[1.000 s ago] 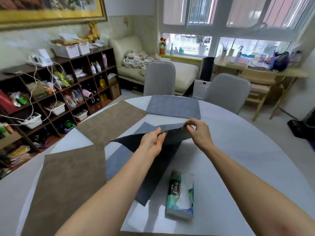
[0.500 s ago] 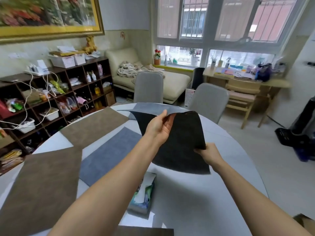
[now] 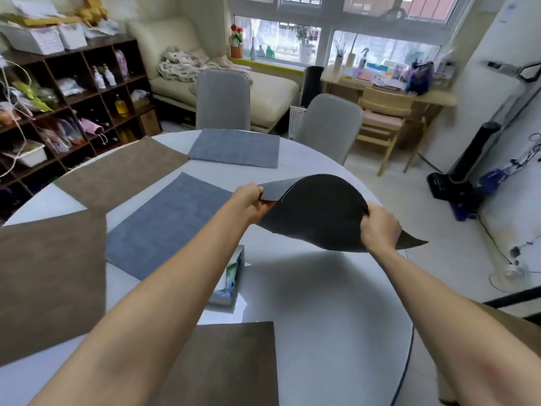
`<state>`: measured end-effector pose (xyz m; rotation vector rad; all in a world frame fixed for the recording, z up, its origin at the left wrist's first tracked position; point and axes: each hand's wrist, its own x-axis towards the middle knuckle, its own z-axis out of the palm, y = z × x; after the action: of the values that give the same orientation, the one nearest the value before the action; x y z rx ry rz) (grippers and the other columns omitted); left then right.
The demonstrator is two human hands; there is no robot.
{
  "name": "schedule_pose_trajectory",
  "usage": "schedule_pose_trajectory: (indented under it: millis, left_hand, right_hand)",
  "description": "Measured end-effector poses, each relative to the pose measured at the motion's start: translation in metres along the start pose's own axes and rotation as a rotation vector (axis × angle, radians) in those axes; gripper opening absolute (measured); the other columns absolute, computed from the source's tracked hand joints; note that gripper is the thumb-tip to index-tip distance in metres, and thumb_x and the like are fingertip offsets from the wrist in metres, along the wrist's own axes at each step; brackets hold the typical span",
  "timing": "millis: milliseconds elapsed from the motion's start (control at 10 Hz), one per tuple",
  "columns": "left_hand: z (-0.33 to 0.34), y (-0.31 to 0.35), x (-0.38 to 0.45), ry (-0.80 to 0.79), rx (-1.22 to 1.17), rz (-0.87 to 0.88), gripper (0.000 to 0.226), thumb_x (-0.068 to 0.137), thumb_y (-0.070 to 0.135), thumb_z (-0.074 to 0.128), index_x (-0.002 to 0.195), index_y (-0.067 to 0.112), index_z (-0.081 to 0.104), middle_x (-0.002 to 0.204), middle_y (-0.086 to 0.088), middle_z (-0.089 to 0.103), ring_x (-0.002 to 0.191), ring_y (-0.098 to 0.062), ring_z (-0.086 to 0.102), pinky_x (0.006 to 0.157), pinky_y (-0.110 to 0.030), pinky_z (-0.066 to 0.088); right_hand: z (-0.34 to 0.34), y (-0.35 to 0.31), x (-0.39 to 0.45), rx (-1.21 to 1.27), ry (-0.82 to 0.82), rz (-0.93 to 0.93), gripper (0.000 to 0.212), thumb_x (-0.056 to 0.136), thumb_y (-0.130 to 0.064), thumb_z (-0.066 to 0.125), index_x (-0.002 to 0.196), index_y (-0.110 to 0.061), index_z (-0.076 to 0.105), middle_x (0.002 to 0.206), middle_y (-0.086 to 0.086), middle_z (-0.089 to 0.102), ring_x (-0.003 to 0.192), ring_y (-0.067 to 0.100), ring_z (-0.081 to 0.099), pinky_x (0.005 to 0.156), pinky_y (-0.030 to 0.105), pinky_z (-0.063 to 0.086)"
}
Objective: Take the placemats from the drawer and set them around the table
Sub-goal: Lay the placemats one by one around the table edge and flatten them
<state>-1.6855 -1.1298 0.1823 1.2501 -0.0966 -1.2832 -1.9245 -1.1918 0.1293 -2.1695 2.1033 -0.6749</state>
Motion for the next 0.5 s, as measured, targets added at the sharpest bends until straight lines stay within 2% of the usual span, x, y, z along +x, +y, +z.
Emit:
schedule_pose_trajectory:
  millis: [100,200,300,400,500]
  left_hand:
    - [0.0,-0.016,0.008,0.106,0.122,0.022,0.024,0.094,-0.012,0.029,0.088,-0.002,0.05,0.075,-0.013,0.048,0.064,-0.021,0.052,0.038,-0.022,0.049]
    - [0.004,-0.031,0.018,0.164,0.317,0.062,0.036,0.095,-0.006,0.033,0.064,0.012,0.037,0.062,-0.005,0.036,0.053,-0.014,0.038,0.031,-0.009,0.033]
    - [0.015,-0.05,0.035,0.291,0.479,0.15,0.037,0.101,0.01,0.035,0.064,0.015,0.034,0.063,-0.003,0.037,0.051,-0.013,0.037,0.034,-0.016,0.038]
    - [0.037,-0.082,0.041,0.425,0.651,0.198,0.038,0.103,0.017,0.034,0.065,0.016,0.034,0.067,-0.003,0.04,0.054,-0.015,0.041,0.051,-0.028,0.044]
    - [0.065,-0.1,0.038,0.555,0.707,0.233,0.03,0.103,0.019,0.033,0.089,0.004,0.055,0.09,-0.019,0.057,0.079,-0.034,0.057,0.07,-0.037,0.048]
  right_hand:
    - [0.011,0.006,0.013,0.009,0.047,-0.065,0.027,0.084,0.003,0.04,0.095,-0.007,0.063,0.092,0.019,0.066,0.086,0.041,0.058,0.075,0.04,0.043]
    - [0.024,0.012,0.037,0.027,0.085,-0.185,0.029,0.084,0.005,0.04,0.095,-0.006,0.064,0.091,0.018,0.067,0.085,0.039,0.058,0.081,0.042,0.045]
    - [0.04,0.027,0.07,0.068,0.083,-0.318,0.032,0.083,0.007,0.041,0.098,-0.007,0.066,0.093,0.018,0.067,0.088,0.038,0.057,0.085,0.042,0.044]
    - [0.055,0.043,0.103,0.111,0.02,-0.387,0.036,0.084,0.006,0.041,0.106,-0.008,0.066,0.097,0.017,0.067,0.093,0.037,0.056,0.092,0.042,0.041]
    - [0.063,0.06,0.13,0.132,-0.036,-0.507,0.033,0.087,0.006,0.042,0.108,-0.004,0.065,0.098,0.02,0.067,0.092,0.04,0.056,0.092,0.042,0.041]
